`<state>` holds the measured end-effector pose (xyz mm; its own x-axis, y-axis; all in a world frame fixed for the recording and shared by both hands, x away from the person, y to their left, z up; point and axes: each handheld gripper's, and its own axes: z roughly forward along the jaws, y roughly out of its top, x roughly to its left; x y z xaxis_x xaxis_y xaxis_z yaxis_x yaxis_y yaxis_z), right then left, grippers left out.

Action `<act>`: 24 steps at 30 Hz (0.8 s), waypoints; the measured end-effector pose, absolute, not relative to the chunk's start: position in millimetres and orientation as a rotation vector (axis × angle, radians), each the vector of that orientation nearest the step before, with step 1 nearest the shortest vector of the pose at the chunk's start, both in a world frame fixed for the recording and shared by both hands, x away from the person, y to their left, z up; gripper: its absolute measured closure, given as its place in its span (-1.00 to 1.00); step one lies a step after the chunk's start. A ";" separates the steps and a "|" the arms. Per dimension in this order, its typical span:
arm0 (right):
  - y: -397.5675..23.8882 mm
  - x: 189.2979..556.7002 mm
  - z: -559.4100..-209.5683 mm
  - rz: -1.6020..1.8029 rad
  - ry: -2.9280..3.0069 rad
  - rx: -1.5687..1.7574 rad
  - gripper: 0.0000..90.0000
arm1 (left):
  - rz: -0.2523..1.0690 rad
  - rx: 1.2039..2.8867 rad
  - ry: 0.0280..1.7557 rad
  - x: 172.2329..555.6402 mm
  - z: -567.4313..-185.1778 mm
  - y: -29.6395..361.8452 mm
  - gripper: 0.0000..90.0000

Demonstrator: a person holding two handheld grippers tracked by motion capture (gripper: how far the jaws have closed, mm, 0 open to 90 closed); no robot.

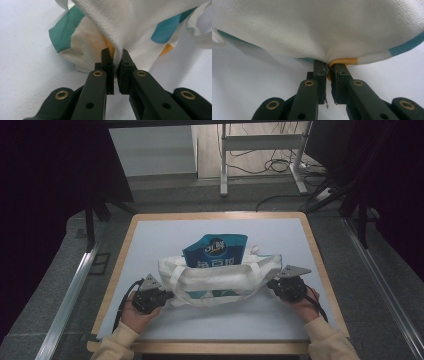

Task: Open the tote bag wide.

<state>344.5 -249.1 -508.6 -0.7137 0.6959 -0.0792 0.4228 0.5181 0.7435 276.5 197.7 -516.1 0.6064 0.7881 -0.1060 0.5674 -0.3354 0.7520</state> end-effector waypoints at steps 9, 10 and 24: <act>-249.7 344.8 -510.1 1.038 2.395 0.938 0.81 | 0.357 2.045 1.079 278.8 -519.6 197.2 0.86; -249.7 344.8 -510.1 1.038 2.395 0.938 0.81 | 0.357 2.045 1.079 278.8 -519.6 197.2 0.81; -268.1 330.6 -489.3 1.159 2.228 1.071 -0.31 | 0.431 1.869 1.114 251.4 -486.9 219.2 -0.34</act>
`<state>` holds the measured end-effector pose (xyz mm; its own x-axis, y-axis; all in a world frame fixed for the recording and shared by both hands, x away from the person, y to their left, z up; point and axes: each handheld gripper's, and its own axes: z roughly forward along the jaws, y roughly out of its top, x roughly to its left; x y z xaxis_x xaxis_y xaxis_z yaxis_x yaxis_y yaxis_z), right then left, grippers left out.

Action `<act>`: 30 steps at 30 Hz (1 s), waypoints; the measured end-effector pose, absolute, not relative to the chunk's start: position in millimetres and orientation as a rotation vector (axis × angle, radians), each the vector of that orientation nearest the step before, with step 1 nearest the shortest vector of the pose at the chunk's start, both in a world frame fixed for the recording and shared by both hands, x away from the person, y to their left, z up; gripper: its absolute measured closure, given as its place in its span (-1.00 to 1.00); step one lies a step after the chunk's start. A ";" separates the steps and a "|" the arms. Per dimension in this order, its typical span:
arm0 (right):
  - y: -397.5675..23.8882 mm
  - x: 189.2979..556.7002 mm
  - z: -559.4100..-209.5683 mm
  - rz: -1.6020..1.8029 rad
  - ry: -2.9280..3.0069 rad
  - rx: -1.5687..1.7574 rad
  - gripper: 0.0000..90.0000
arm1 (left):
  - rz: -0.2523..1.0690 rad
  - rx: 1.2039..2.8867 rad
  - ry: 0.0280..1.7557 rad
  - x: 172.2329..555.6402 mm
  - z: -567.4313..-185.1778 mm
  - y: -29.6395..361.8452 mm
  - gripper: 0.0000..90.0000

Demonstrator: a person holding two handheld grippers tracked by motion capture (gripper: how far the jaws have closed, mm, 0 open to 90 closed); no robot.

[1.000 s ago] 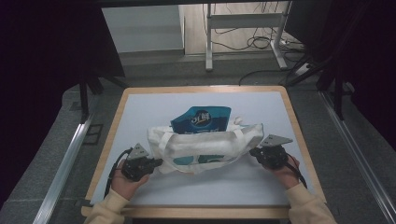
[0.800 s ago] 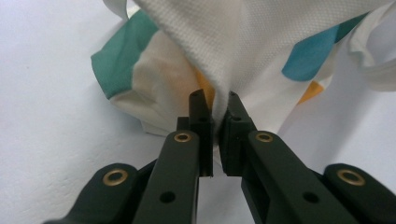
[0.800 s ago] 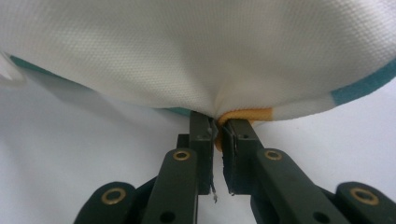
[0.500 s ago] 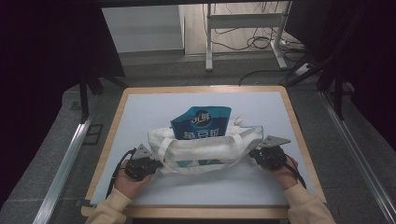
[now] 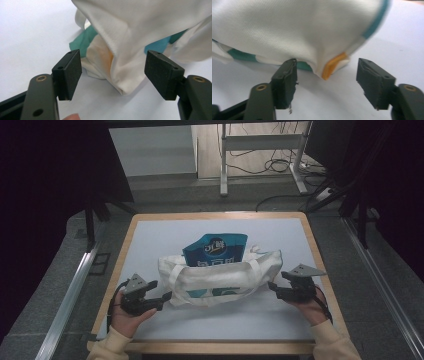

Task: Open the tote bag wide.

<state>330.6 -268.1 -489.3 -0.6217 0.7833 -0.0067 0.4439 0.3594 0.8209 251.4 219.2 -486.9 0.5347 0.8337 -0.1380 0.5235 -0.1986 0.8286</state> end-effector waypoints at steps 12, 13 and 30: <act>-295.9 325.8 -462.6 1.324 2.103 1.152 -0.04 | 0.400 1.753 1.130 246.9 -459.5 235.9 -0.06; -293.6 326.9 -456.0 1.323 2.101 1.126 0.12 | 0.421 1.753 1.106 246.9 -451.5 234.8 0.19; -250.7 360.2 -404.3 1.311 2.174 0.895 0.94 | 0.501 1.783 0.965 279.2 -390.8 208.2 0.99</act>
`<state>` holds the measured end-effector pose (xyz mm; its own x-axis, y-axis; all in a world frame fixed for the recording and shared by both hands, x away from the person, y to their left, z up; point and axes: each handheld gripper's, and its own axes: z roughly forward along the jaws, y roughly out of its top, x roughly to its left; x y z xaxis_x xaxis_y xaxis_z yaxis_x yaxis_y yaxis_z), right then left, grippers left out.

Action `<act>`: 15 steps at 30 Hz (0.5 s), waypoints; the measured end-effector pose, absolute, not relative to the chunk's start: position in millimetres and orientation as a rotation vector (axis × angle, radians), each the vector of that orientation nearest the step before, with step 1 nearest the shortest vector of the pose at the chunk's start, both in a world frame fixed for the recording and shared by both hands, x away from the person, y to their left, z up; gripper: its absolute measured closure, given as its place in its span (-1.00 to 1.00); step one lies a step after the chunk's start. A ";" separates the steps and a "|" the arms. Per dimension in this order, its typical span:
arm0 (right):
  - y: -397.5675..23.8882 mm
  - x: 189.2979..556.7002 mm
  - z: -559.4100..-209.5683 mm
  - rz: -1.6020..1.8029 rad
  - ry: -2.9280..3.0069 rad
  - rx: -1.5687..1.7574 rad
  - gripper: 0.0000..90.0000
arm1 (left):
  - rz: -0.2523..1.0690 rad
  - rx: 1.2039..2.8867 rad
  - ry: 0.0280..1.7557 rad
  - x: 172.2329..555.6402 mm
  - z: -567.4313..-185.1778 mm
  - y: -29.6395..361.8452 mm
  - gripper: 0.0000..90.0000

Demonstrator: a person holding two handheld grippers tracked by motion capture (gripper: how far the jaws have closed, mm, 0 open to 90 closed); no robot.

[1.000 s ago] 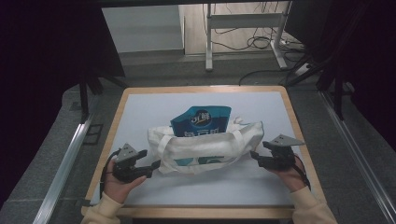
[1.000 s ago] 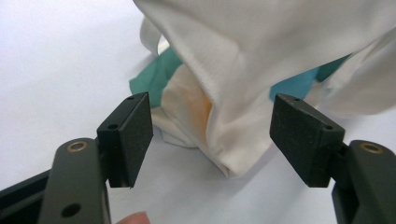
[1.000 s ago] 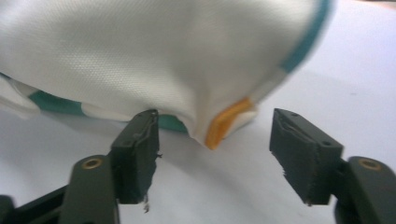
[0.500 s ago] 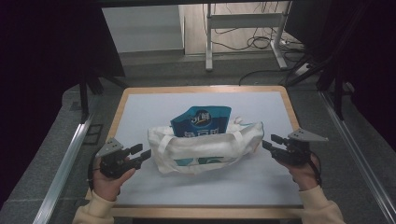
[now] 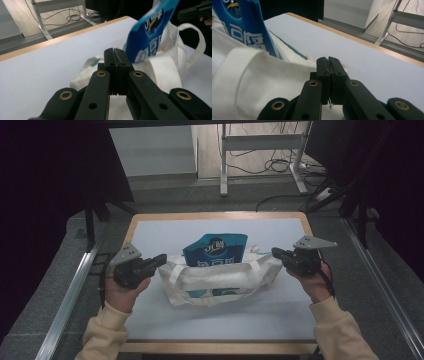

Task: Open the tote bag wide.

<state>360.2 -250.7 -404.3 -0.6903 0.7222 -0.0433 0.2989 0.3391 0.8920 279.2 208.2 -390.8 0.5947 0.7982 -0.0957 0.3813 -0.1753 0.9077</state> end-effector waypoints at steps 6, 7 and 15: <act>-235.3 369.8 -399.8 1.326 2.200 0.883 0.96 | 0.432 1.793 0.981 302.6 -388.7 196.5 0.99; -232.4 370.9 -399.7 1.330 2.207 0.879 0.96 | 0.418 1.801 0.984 305.2 -390.2 194.4 1.00; -216.1 372.8 -412.0 1.285 2.297 0.853 0.96 | 0.334 1.845 1.007 309.7 -413.1 188.1 0.99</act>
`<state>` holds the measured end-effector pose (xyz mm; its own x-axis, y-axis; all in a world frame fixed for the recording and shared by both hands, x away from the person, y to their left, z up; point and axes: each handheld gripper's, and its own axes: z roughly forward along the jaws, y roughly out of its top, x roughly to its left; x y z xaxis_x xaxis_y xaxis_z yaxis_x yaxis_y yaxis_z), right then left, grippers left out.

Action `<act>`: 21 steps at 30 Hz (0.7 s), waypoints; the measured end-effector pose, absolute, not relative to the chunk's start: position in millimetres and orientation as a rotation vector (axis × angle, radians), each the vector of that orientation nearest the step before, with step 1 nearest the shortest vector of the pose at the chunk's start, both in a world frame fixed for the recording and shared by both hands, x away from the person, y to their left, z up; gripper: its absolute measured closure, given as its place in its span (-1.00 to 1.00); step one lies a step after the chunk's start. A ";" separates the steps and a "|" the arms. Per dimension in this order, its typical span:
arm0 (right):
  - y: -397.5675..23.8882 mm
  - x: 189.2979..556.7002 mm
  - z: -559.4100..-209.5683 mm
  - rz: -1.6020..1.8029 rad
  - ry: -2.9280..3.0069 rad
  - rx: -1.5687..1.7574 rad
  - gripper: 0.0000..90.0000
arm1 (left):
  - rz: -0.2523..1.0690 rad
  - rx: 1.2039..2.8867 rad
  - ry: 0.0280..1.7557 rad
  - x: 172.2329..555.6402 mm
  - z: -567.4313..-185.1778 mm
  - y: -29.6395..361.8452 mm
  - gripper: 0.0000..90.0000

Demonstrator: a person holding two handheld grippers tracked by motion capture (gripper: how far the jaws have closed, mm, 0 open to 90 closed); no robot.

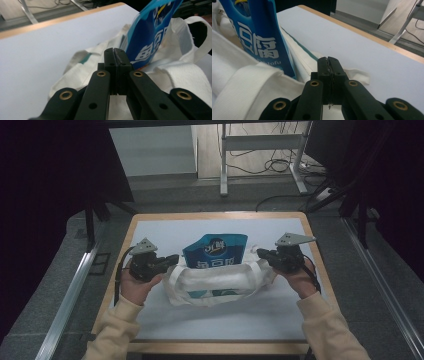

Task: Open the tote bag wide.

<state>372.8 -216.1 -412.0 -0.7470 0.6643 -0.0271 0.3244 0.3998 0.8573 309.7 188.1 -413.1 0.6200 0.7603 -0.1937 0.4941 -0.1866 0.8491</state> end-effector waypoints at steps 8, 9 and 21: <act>-212.2 365.7 -427.2 1.268 2.326 0.842 0.96 | 0.315 1.891 1.016 305.8 -429.6 184.1 0.99; -212.2 364.8 -428.6 1.268 2.327 0.838 0.96 | 0.320 1.902 1.015 304.3 -431.4 182.7 0.99; -212.1 353.6 -454.1 1.211 2.389 0.827 0.97 | 0.319 1.983 1.034 297.3 -465.3 177.2 1.00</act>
